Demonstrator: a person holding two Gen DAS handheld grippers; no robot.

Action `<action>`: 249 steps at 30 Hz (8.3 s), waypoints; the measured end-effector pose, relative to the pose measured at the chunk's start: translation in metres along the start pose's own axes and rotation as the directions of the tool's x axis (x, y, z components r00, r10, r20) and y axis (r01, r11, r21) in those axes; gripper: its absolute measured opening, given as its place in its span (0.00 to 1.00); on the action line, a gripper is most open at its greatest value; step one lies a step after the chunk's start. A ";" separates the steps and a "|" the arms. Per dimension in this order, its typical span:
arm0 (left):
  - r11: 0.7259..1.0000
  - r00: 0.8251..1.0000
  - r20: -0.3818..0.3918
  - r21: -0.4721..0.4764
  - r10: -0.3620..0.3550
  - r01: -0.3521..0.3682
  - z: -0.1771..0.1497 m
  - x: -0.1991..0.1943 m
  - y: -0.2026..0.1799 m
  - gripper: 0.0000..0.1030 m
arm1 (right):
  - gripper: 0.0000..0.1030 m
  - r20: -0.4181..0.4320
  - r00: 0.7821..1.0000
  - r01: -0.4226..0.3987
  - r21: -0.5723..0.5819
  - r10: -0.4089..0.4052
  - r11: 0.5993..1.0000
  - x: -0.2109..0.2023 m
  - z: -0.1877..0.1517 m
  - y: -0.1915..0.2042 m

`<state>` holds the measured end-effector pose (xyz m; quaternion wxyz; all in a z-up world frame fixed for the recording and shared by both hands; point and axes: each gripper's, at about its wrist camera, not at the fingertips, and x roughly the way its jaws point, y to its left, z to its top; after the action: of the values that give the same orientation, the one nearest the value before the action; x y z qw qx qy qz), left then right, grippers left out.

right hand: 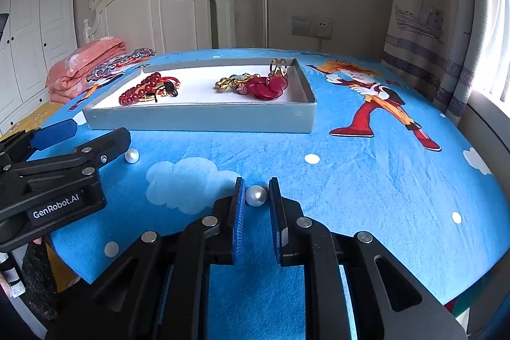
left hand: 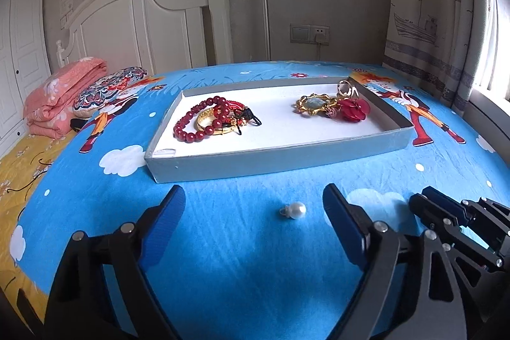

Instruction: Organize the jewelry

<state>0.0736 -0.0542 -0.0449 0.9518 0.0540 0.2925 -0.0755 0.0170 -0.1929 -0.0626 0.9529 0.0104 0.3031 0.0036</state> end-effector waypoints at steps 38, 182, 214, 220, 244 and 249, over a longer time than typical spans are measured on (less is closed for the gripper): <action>0.999 0.996 0.078 -0.041 0.029 -0.026 -0.033 -0.025 0.020 0.18 | 0.15 0.039 0.999 -0.027 -0.093 0.031 0.995 -0.011 0.012 0.036; 0.987 0.989 0.063 -0.099 0.135 -0.128 0.057 -0.027 0.036 0.95 | 0.82 0.031 0.999 -0.010 0.019 0.009 1.000 -0.008 0.102 0.002; 0.986 0.992 0.024 -0.120 0.121 -0.117 0.059 -0.023 0.042 0.95 | 0.82 0.001 1.000 0.006 -0.004 -0.006 1.000 -0.008 0.103 0.007; 0.986 0.993 0.015 -0.125 0.116 -0.113 0.058 -0.021 0.043 0.95 | 0.82 -0.007 1.000 0.009 -0.002 -0.009 1.000 -0.006 0.103 0.006; 0.985 0.993 0.010 -0.125 0.120 -0.118 0.056 -0.020 0.042 0.95 | 0.82 -0.012 1.000 0.008 0.001 -0.008 1.000 -0.005 0.102 0.007; 0.985 0.993 0.005 -0.125 0.122 -0.120 0.054 -0.020 0.044 0.95 | 0.82 -0.013 1.000 0.007 0.001 -0.007 1.000 -0.005 0.101 0.008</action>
<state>0.0948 -0.0171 0.0132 0.9579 0.0115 0.2870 0.0005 0.0712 -0.1866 0.0224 0.9509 0.0098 0.3095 0.0003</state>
